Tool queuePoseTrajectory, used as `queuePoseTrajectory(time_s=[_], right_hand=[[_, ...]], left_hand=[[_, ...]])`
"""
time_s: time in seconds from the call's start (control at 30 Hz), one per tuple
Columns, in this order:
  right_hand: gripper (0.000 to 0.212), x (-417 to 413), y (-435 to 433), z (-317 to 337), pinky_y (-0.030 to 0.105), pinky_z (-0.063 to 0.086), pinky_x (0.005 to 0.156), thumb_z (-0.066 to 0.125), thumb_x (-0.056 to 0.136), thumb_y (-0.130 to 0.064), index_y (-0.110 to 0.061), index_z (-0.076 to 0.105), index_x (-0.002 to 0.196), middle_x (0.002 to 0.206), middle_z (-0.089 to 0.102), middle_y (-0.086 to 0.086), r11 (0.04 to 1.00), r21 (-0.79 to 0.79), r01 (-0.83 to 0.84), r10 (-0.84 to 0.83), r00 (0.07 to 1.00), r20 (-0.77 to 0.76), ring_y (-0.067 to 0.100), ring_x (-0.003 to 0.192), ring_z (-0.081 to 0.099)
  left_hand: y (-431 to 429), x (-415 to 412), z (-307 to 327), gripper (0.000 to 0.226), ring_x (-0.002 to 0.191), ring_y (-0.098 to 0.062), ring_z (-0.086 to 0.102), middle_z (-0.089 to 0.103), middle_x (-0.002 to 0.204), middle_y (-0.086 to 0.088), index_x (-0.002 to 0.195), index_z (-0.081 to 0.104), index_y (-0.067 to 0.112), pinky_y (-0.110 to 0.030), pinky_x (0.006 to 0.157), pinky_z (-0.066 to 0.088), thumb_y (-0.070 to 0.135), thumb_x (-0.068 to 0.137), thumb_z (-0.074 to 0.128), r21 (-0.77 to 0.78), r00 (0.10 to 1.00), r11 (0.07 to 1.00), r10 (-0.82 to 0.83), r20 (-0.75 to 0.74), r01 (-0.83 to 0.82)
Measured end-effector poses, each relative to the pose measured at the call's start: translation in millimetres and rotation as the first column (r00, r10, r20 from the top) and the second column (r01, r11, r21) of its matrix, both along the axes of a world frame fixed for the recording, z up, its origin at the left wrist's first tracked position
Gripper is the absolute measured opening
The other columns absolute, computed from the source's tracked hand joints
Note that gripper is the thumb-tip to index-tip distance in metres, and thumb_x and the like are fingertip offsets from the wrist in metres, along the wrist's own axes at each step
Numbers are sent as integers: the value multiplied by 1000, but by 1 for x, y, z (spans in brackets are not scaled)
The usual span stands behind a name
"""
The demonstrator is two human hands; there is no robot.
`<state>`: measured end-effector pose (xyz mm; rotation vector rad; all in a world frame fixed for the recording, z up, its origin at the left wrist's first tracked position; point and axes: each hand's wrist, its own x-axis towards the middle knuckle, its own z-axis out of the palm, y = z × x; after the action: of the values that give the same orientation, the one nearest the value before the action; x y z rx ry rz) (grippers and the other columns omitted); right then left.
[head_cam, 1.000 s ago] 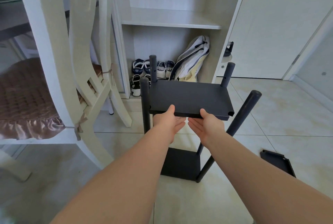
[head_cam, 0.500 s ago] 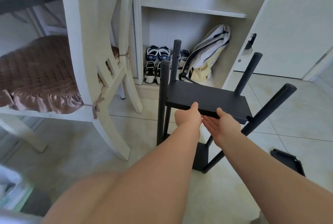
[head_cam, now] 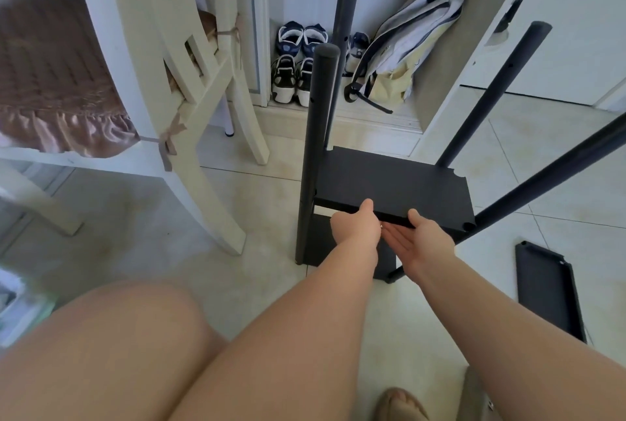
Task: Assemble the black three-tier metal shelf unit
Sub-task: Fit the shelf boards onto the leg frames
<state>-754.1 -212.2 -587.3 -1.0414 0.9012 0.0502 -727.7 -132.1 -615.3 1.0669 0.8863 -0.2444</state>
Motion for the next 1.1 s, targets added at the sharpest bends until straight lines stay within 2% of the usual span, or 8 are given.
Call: queuePoseTrajectory(time_s=[0.17,0.33,0.43,0.5,0.6,0.77,1.0,1.1], right_hand=[[29,1,-4,-4,39,62,82,61,101,-13,4,57,124,102,73,24,999,-1,-40,40,999,-2,33,90,76],[25,4,-8,2,38,62,75,60,101,-12,2,58,122,100,73,22,997,-24,-75,75,997,-12,31,88,75],[26,7,-12,4,41,62,78,60,101,-12,1,57,124,102,73,21,995,-16,-98,97,995,-20,32,90,75],[27,8,-13,4,42,62,82,60,101,-13,1,57,124,104,72,22,993,-11,-119,119,993,-19,32,91,74],[24,8,-16,5,42,61,83,59,102,-12,0,57,122,105,72,22,991,-8,-135,135,991,-21,32,92,74],[18,8,-19,4,42,61,80,59,102,-11,0,57,116,103,71,23,989,2,-147,147,989,-29,33,92,74],[20,11,-25,1,45,60,85,56,103,-10,0,58,121,107,70,23,985,7,-175,175,983,-48,33,94,73],[28,10,-27,-2,44,59,80,55,104,-11,3,56,128,108,70,24,979,40,-198,200,979,-45,33,96,72]], left_hand=[[0,-2,-2,36,92,-25,72,70,102,-3,121,56,13,-38,90,57,25,90,69,-43,999,999,23,-22,-24],[12,-12,7,44,89,-17,72,71,103,-2,122,57,9,-29,72,52,35,89,71,-43,999,999,-15,-49,13],[35,-24,4,71,107,-27,60,58,121,-4,128,44,10,-40,88,51,54,81,74,273,987,961,88,-132,-49],[57,-26,-3,79,117,-28,51,51,131,-4,130,41,15,-45,96,48,63,76,73,568,995,823,60,-79,-5],[80,-13,-1,89,128,-25,49,49,141,0,144,32,23,-45,105,44,62,76,74,595,991,802,-113,76,46],[88,10,10,68,115,-18,56,58,125,8,142,38,26,-38,103,46,50,86,70,552,929,815,-324,178,178],[73,15,3,18,92,-16,54,57,98,6,111,51,21,-20,68,42,30,98,60,574,957,813,-235,168,99],[71,15,3,23,95,-18,56,59,107,-1,118,55,15,-24,75,45,27,98,59,579,962,811,-218,167,84]])
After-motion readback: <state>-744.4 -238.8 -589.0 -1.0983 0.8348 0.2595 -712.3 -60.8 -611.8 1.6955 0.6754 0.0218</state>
